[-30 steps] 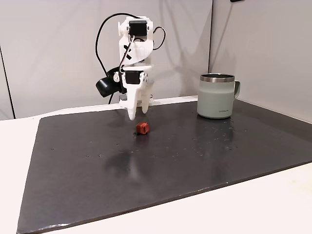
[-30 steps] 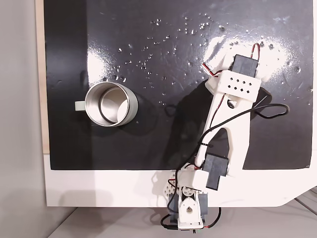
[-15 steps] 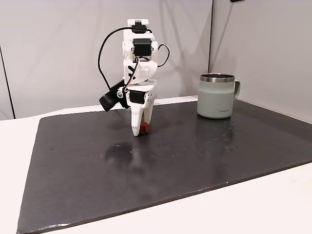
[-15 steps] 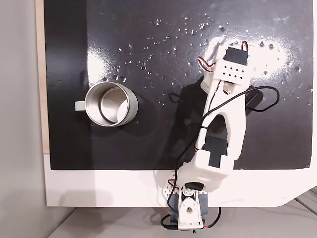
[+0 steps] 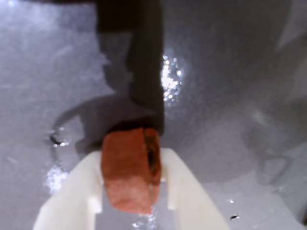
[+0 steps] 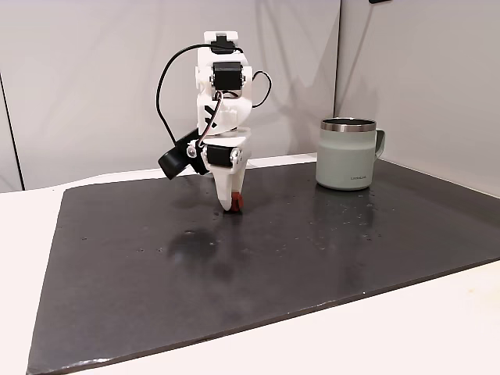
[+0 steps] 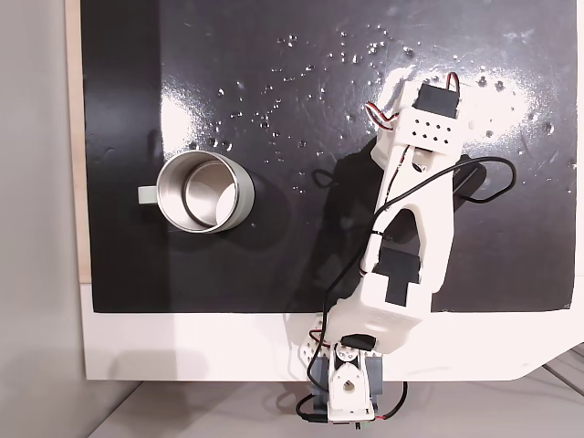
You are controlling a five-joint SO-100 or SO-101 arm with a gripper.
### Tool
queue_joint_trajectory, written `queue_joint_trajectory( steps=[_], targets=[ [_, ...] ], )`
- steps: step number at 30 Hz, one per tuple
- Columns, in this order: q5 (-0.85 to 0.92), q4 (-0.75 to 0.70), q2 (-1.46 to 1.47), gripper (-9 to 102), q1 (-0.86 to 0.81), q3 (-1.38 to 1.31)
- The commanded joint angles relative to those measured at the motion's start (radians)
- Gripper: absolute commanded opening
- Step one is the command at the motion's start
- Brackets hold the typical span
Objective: Grasp a cube and put it in the cup.
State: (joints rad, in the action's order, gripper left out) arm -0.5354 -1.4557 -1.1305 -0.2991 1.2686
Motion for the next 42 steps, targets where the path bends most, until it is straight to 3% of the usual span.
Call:
queue_joint_trajectory(
  steps=[1, 19, 30, 42],
  targets=[
    [0.014, -0.003, -0.012, 4, -0.009, -0.054],
    [0.098, -0.219, -0.546, 2, 0.072, -0.106],
    [0.156, -0.242, -0.703, 2, 0.127, -0.130],
    [0.311, -0.158, -0.746, 1, 0.575, -0.138]
  ],
)
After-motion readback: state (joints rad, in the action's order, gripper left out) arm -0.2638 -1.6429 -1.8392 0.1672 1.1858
